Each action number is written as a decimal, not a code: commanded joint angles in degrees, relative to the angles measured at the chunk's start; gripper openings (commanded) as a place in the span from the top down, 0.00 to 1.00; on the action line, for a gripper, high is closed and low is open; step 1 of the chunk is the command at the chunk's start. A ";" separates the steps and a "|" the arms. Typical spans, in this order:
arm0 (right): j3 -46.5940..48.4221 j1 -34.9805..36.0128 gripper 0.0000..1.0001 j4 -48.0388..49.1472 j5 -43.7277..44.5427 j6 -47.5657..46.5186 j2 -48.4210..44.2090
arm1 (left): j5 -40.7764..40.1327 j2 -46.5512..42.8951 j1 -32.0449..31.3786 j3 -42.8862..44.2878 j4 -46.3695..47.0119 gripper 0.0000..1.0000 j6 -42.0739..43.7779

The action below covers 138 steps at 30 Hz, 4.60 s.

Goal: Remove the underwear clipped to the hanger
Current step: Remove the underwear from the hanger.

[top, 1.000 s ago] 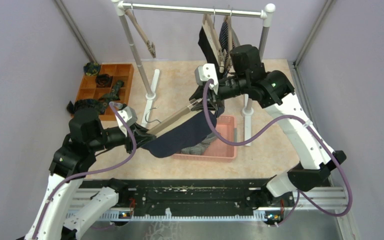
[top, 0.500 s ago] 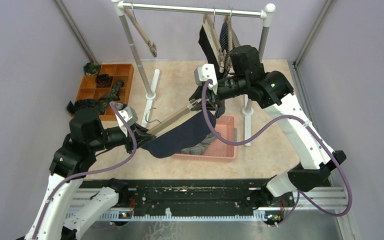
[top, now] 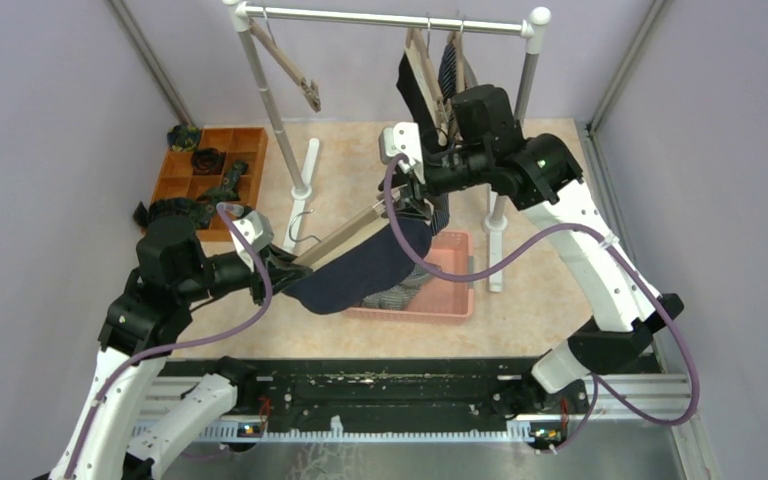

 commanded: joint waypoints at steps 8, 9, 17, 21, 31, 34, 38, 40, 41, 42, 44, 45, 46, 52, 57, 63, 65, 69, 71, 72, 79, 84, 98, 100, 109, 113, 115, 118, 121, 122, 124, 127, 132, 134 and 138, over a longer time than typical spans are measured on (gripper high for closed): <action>4.80 4.04 0.53 -1.81 6.91 -0.10 1.40 | 1.43 -0.16 0.18 0.06 1.96 1.00 0.12; 5.16 4.58 0.53 -2.23 7.84 -0.47 1.57 | 1.43 -0.11 0.18 0.08 1.87 1.00 0.21; 11.53 7.72 0.54 -5.90 15.13 -1.19 4.28 | 1.34 1.22 0.13 0.04 0.56 1.00 0.60; 11.79 8.46 0.54 -6.14 16.33 -1.37 4.42 | 1.18 1.40 0.13 -0.09 0.30 1.00 0.66; 10.71 8.68 0.52 -6.51 17.11 -2.28 2.80 | -0.41 0.99 0.16 0.08 -0.45 1.00 0.66; 9.70 8.67 0.52 -6.25 17.46 -2.30 1.62 | -1.30 1.37 0.13 0.04 -0.97 1.00 0.51; 7.01 8.67 0.52 -5.33 17.63 -2.73 -0.28 | -1.74 2.10 0.14 -0.05 -1.31 1.00 0.47; 6.07 8.71 0.51 -5.20 17.73 -2.97 -0.73 | -2.06 2.46 0.15 -0.11 -1.43 1.00 0.39; 5.84 8.68 0.51 -5.36 17.73 -3.09 -0.83 | -2.18 2.60 0.17 -0.10 -1.71 1.00 0.43; 5.67 8.68 0.51 -5.41 17.77 -3.20 -0.93 | -2.17 2.72 0.19 -0.09 -1.74 1.00 0.41; 5.25 8.67 0.51 -5.28 17.85 -3.32 -1.09 | -2.17 2.54 0.14 -0.09 -1.67 1.00 0.52; 5.07 8.67 0.51 -5.29 17.81 -3.44 -1.03 | -2.17 2.49 0.15 -0.02 -1.66 1.00 0.46; 4.88 8.67 0.51 -5.38 17.78 -3.63 -1.03 | -2.25 2.32 0.13 0.03 -1.62 1.00 0.47; 3.16 8.66 0.51 -4.54 17.73 -3.67 -0.79 | -1.85 1.85 0.17 0.72 -1.75 1.00 0.73; 4.43 8.67 0.49 -5.15 17.20 -3.95 0.46 | -1.09 1.13 0.12 0.57 -1.75 1.00 0.88; 5.36 8.68 0.57 -5.81 16.85 -4.19 1.73 | -1.47 0.46 0.17 0.34 -1.68 1.00 0.83; 5.05 8.67 0.58 -5.63 16.38 -4.15 1.87 | -1.46 0.46 0.16 0.34 -1.62 1.00 0.83; 4.98 8.67 0.62 -5.54 15.39 -4.26 2.08 | -1.37 0.55 0.15 0.05 -1.39 1.00 0.86; 4.99 8.67 0.69 -5.43 14.82 -4.28 2.09 | -1.53 0.50 0.13 -0.08 -1.40 1.00 0.86; 5.03 8.70 0.72 -5.46 14.70 -4.28 2.13 | -1.68 0.42 0.13 -0.13 -1.32 1.00 0.90; 4.72 8.68 1.00 -5.84 14.49 -4.75 1.73 | -2.56 0.89 0.15 -0.17 -1.22 1.00 0.68; 2.59 8.70 1.00 -4.57 13.21 -5.25 -1.18 | -3.00 0.97 0.15 -0.77 -0.74 1.00 0.16; 2.98 9.20 0.42 -5.24 10.74 -5.47 -1.57 | -0.81 0.65 0.13 -0.10 -0.34 1.00 0.11; 3.56 9.21 0.50 -5.49 10.69 -5.34 -1.11 | -0.97 0.62 0.14 -0.17 -0.43 1.00 0.13; 2.15 9.16 0.93 -5.47 10.43 -5.62 -0.91 | -1.31 -0.07 0.18 -0.38 -0.43 1.00 0.21; -1.48 9.22 1.00 -2.76 10.53 -4.88 -2.40 | -1.43 -0.64 0.18 -0.05 -0.35 1.00 0.09; -2.72 9.25 1.00 -1.37 11.25 -4.25 -3.00 | -0.78 -1.00 0.13 0.04 -0.07 1.00 -0.01; -2.74 9.18 1.00 0.52 12.46 -2.85 -3.77 | -0.65 -1.04 0.14 0.14 0.35 1.00 -0.46; -5.72 9.22 0.64 6.35 15.23 -0.64 -6.51 | 0.03 -0.74 0.15 -0.19 0.94 1.00 -0.65; -8.04 9.23 0.34 10.29 17.37 0.77 -8.02 | 0.15 -0.67 0.14 -0.37 1.05 1.00 -0.71; -12.11 9.20 0.12 16.58 20.34 2.74 -11.18 | 0.27 -0.51 0.17 -0.59 1.14 1.00 -0.80; -16.80 9.21 0.05 25.28 22.59 5.83 -15.92 | 0.31 -0.66 0.13 -0.92 1.38 1.00 -0.97; -24.54 9.17 0.04 38.41 26.95 11.89 -22.94 | -0.74 -2.03 0.12 -1.74 5.20 1.00 -3.57; -28.48 9.12 0.05 44.76 28.25 15.14 -25.57 | -1.72 -3.49 0.20 -2.31 8.22 1.00 -5.22; -39.27 9.14 0.08 60.27 32.38 22.69 -31.92 | -3.11 -6.75 0.18 -2.98 15.01 1.00 -9.88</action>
